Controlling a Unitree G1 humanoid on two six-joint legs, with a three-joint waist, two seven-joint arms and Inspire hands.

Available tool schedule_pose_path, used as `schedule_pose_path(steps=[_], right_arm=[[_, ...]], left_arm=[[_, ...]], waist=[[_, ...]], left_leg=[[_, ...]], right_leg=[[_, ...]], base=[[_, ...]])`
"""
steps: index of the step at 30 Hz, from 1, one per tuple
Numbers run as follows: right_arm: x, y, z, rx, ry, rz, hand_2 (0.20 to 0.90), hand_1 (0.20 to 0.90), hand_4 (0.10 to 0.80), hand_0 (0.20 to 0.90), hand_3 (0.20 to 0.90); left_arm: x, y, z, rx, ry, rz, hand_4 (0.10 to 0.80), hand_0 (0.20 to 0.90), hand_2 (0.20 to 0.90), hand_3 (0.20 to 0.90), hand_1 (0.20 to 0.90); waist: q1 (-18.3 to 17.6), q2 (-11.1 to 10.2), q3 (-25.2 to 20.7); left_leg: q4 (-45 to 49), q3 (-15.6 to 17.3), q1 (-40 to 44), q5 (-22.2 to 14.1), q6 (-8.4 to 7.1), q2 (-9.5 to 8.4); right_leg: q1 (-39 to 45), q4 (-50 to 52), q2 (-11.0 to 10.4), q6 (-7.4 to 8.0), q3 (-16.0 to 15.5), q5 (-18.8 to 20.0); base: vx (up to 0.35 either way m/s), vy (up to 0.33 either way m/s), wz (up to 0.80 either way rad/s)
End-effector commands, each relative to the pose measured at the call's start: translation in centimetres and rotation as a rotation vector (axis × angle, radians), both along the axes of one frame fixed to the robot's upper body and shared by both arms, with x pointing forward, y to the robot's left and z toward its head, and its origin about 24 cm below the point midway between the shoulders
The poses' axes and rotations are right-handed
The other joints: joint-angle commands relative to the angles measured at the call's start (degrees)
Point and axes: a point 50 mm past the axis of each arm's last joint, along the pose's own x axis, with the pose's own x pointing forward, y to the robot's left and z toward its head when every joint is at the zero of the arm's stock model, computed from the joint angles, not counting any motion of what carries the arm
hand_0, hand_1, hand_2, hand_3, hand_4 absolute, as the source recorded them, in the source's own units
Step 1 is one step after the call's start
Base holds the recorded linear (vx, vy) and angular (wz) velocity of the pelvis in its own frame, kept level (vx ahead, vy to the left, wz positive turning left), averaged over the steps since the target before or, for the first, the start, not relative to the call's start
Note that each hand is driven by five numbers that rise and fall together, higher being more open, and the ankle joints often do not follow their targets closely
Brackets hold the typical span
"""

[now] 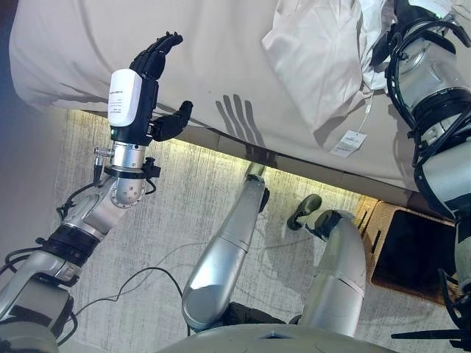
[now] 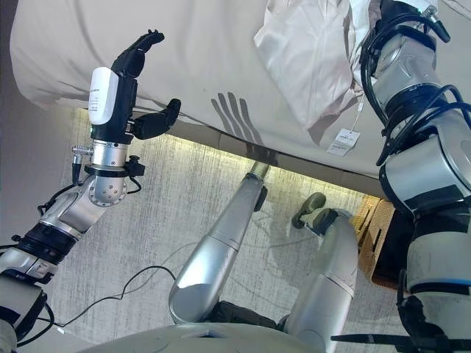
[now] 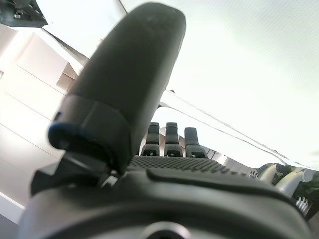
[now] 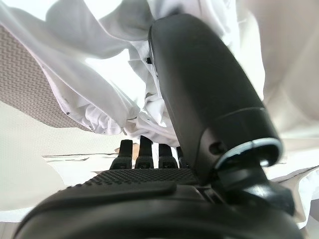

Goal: Pick up the clothes from the bed and place them into the basket

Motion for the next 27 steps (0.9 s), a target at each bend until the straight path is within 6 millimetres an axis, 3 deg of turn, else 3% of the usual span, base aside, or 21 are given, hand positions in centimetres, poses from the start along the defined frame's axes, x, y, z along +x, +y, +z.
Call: schedule_pose_path(steps=[1,2,3,4,14,27], right_arm=[[-0.7,0.0,3.3,-0.061,-0.032,-0.022,0.900,0.900,0.800,0.900,0.900],[-0.8,0.0,3.5,-0.055,-0.034,-0.024,0.900,0.900,0.800,0.900,0.900],[-0.8,0.0,3.6,-0.042,-0.034,-0.022,0.408,0.408,0.226,0.408,0.326],[-0.9,0.0,3.9,-0.031,-0.038,-0.018,0.300,0.300,0.100,0.300,0.200],[-1.1,-0.4,4.4,0.007,-0.061,0.012,0.300,0.300,0.100,0.300,0.200],[-0.7,-0.6,2.8,0.047,-0.030,0.046,0.300,0.300,0.100,0.300,0.200]], left_arm=[[-1.3,-0.5,4.2,-0.106,-0.216,-0.073,0.800,0.900,0.900,0.900,0.900],[-1.4,-0.4,4.2,-0.106,-0.217,-0.073,0.800,0.900,0.900,0.900,0.900],[-1.5,-0.3,4.1,-0.106,-0.218,-0.070,0.800,0.900,0.900,0.900,0.900],[-1.7,-0.2,4.1,-0.108,-0.221,-0.069,0.800,0.900,0.900,0.900,0.900],[-2.5,0.6,3.8,-0.093,-0.224,-0.065,0.800,0.900,0.900,0.900,0.900],[-2.4,1.0,4.6,-0.095,-0.222,-0.054,0.800,0.900,0.900,0.900,0.900]], waist=[[2.15,3.02,-2.41],[2.20,3.08,-2.41],[2.32,3.12,-2.41],[2.44,3.24,-2.41],[2.71,2.73,-2.41],[1.52,0.84,-2.41]], left_leg=[[2.73,8.03,1.45,-5.73,5.80,-2.03],[3.22,8.13,1.07,-5.80,5.73,-1.88],[3.49,8.18,0.82,-5.83,5.75,-1.80],[3.88,8.21,0.47,-5.87,5.63,-1.65],[4.15,7.92,1.44,-5.75,4.92,-0.70],[2.23,7.26,10.70,-7.12,4.38,0.51]], right_leg=[[1.86,6.43,5.08,-1.20,-1.56,-3.58],[1.55,6.83,5.07,-1.20,-1.51,-3.61],[1.33,7.14,5.11,-1.20,-1.47,-3.68],[1.07,7.57,5.05,-1.19,-1.50,-3.80],[2.34,7.20,5.13,-0.82,-1.81,-3.23],[10.71,3.80,5.43,-1.37,-1.70,-3.08]], base=[[0.000,0.000,0.00],[0.000,0.000,0.00],[0.000,0.000,0.00],[0.027,-0.005,0.03],[0.028,-0.034,0.01],[0.014,-0.024,-0.04]])
